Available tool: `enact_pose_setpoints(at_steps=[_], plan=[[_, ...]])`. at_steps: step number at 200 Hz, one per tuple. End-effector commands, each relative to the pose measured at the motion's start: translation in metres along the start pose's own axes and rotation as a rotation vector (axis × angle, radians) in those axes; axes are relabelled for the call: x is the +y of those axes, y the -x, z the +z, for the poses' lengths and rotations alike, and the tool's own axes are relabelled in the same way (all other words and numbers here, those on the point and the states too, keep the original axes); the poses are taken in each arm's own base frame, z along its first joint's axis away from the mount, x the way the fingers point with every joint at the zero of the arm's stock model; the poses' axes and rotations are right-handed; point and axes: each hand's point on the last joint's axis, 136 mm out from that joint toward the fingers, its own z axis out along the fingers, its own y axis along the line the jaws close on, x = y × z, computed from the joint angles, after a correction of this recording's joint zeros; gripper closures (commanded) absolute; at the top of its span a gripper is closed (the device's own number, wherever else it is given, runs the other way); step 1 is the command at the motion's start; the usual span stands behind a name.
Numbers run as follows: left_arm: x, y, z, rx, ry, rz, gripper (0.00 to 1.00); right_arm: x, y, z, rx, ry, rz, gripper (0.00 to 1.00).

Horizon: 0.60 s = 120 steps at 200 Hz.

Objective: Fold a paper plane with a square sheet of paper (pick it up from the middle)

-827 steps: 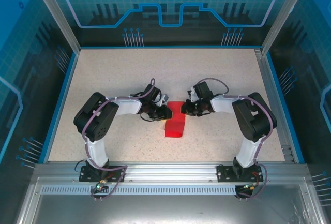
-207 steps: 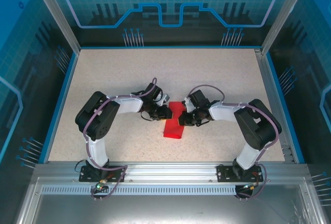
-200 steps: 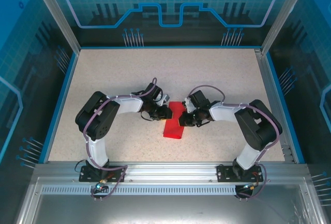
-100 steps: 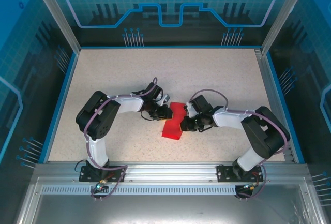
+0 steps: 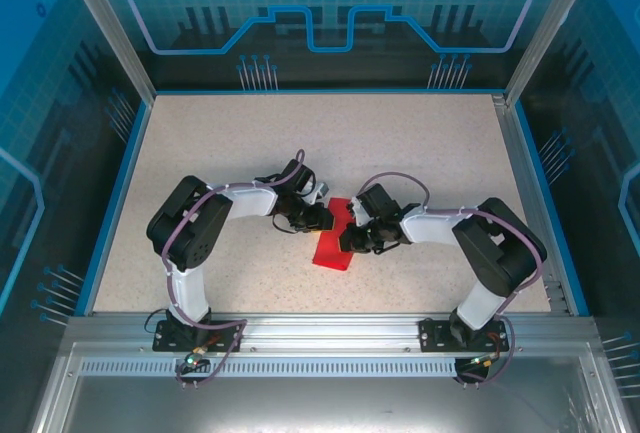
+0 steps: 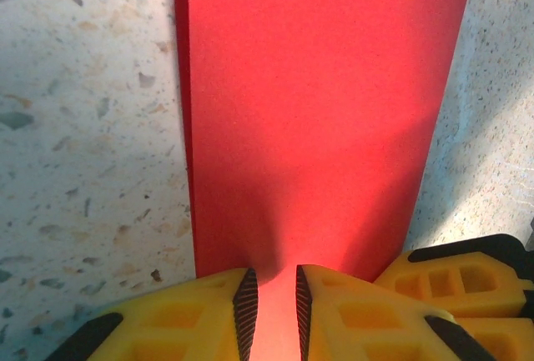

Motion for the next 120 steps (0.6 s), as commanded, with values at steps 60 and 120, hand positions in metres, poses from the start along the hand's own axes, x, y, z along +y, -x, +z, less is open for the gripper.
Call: enact_pose_setpoints(at_steps=[60, 120], plan=[[0.083, -0.037, 0.035, 0.094, 0.277, -0.016, 0.74, -0.024, -0.072, -0.006, 0.184, -0.073, -0.064, 0.91], [0.084, -0.038, 0.036, 0.101, 0.279, -0.014, 0.74, -0.039, -0.107, -0.011, 0.251, -0.14, -0.072, 0.91]])
